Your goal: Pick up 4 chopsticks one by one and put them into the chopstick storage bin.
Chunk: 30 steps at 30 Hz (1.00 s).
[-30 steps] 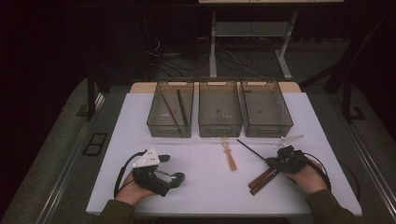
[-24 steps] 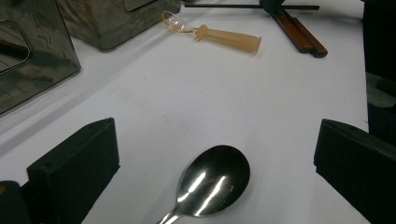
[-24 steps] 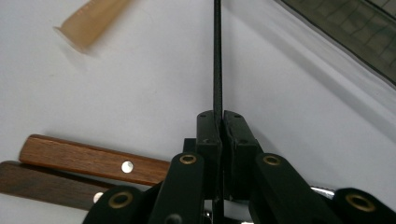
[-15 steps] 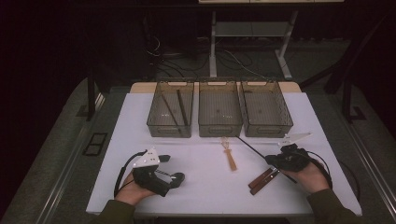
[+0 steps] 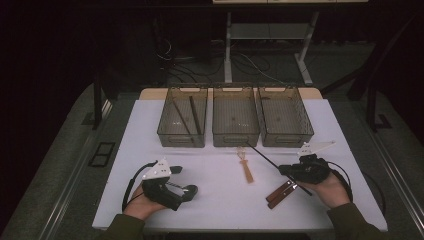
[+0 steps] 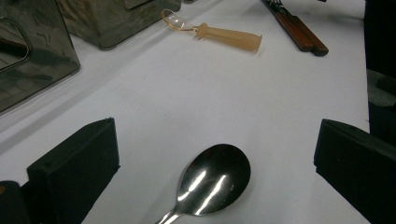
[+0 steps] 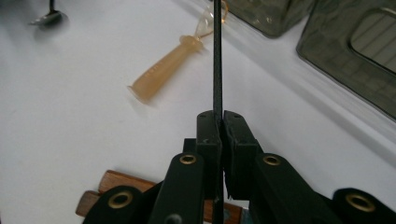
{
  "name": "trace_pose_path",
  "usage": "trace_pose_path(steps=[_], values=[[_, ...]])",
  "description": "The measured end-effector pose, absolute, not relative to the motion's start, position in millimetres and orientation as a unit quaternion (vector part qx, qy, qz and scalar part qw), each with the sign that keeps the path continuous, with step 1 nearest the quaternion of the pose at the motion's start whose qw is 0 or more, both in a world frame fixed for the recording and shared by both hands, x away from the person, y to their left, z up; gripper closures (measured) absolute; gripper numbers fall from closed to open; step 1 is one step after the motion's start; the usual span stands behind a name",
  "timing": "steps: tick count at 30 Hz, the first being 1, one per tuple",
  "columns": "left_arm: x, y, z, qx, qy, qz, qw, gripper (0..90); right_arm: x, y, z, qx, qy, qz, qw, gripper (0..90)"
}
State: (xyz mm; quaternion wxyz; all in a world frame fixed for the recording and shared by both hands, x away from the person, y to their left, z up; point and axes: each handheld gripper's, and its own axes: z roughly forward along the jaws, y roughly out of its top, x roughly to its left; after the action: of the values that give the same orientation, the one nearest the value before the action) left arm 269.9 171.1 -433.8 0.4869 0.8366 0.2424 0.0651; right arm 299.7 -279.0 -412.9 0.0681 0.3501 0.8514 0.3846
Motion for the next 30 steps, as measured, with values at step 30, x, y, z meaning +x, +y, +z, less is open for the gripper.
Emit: trace_pose_path(steps=[30], values=[[271,171,-434,0.834,0.246,0.063,0.489,0.0,317,-244,-392,0.331,0.83,0.445,0.065,85.8]])
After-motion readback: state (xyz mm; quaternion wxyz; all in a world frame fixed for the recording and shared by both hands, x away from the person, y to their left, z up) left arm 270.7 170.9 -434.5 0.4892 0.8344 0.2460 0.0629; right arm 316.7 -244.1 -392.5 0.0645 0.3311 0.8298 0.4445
